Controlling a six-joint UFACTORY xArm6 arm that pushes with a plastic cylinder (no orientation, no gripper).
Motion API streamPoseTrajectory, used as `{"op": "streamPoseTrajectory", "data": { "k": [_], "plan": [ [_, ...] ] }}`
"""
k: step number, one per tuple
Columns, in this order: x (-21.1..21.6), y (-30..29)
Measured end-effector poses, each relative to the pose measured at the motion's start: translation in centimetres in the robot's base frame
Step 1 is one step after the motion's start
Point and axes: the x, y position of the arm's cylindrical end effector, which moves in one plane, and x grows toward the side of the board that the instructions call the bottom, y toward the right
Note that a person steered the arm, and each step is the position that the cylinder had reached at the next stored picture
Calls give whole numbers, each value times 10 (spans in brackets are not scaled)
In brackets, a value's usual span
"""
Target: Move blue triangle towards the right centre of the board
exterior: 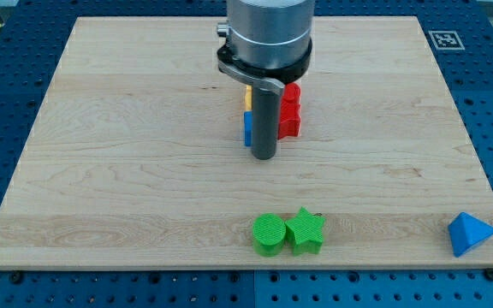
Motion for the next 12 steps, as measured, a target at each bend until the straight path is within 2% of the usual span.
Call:
{"op": "streamPoseTrajectory", "data": {
  "k": [2,5,8,12],
  "plan": [
    [24,78],
    [61,233],
    [61,287],
    [57,319]
  ]
}}
